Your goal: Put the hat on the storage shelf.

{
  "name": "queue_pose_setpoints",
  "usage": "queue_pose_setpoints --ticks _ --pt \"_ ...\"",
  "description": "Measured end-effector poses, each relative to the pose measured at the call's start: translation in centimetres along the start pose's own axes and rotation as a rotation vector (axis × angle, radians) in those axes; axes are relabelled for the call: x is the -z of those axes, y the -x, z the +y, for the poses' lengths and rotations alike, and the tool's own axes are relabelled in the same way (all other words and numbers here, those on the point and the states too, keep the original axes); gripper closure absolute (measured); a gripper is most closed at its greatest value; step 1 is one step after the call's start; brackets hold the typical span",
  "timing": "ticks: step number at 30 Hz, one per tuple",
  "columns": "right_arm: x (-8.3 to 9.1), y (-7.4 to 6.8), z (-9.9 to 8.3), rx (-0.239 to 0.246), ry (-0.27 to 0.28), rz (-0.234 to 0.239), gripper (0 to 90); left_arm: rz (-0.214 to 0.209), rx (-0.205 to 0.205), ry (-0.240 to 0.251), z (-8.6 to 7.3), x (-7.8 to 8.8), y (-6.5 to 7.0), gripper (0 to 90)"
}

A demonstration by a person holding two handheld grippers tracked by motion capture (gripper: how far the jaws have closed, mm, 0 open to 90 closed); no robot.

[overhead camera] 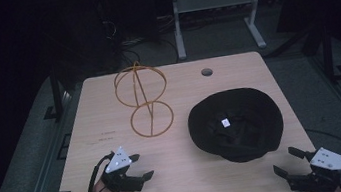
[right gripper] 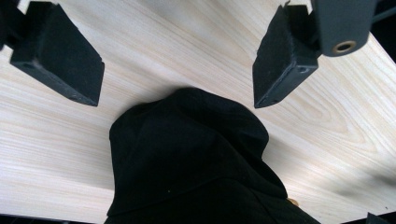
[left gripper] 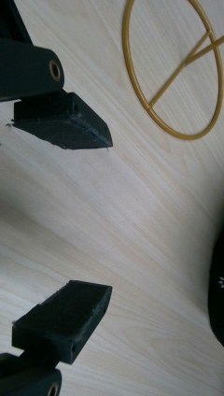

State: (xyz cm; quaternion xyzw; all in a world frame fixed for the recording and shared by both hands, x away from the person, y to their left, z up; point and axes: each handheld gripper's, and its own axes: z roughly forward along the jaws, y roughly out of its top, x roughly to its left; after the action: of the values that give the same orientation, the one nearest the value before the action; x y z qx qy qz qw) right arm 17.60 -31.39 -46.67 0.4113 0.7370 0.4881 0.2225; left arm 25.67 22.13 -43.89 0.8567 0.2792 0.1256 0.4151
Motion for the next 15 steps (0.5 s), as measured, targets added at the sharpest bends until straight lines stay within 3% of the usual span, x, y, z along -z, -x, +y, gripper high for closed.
queue_pose_setpoints --ticks 10,15 --pt "0.0 0.3 -0.2 -0.009 -0.001 0.002 16.0 -0.034 -0.012 -0.006 0.7 -0.9 0.6 23.5" --pt "0.0 0.3 0.0 -0.012 0.008 0.003 15.4 -0.049 -0.039 0.006 1.6 -0.9 1.4 23.5"
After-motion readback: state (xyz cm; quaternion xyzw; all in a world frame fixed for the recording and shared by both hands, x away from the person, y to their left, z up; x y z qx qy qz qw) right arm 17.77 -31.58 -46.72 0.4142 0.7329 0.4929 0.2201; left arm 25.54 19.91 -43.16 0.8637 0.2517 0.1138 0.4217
